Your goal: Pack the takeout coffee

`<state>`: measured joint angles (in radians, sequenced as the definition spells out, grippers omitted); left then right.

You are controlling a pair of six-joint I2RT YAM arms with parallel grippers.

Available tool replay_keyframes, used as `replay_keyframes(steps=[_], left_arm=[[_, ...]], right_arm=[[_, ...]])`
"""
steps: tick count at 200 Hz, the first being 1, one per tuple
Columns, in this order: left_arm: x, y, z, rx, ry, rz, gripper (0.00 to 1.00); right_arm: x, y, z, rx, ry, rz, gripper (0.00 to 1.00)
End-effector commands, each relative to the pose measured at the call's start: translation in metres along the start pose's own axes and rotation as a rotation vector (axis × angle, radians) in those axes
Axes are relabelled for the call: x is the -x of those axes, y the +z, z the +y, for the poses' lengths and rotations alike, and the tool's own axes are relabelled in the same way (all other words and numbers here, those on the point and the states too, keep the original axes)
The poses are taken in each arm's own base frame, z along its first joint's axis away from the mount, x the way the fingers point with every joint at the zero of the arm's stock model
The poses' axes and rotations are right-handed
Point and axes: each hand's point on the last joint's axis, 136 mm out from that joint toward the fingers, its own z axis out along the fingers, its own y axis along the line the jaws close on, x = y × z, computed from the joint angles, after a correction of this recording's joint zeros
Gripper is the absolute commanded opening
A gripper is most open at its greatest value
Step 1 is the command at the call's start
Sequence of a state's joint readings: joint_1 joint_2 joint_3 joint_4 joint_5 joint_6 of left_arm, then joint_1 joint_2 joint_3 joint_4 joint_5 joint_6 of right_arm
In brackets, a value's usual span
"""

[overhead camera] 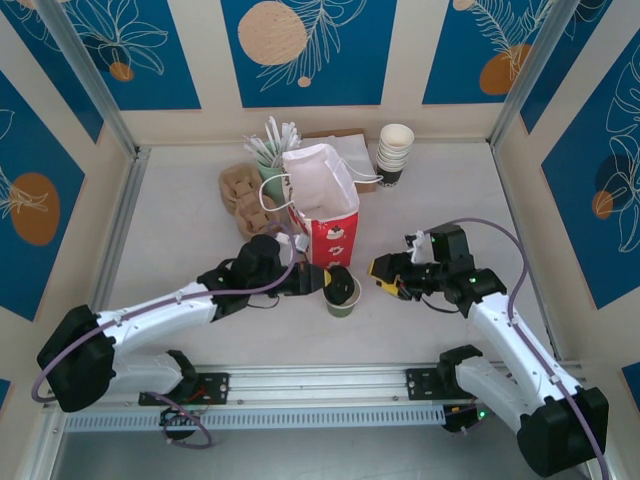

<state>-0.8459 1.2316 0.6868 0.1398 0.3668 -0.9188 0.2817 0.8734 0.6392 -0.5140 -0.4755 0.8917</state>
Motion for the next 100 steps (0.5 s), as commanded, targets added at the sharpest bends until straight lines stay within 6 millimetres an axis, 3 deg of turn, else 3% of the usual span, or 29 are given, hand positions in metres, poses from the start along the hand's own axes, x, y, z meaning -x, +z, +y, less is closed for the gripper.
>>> replay_keyframes(steps=[1,100], left_arm=[[0.003,0.001,0.003,-0.012,-0.01,-0.003,0.15],[-0.001,0.004,0.019,0.033,-0.028,0.006,0.21]], right_arm=[[-0.003,0.005,-0.001,0.009,0.005,0.021,0.52],[-0.005,0.017,-0.007,-0.004,0.002,0.046,0.55]])
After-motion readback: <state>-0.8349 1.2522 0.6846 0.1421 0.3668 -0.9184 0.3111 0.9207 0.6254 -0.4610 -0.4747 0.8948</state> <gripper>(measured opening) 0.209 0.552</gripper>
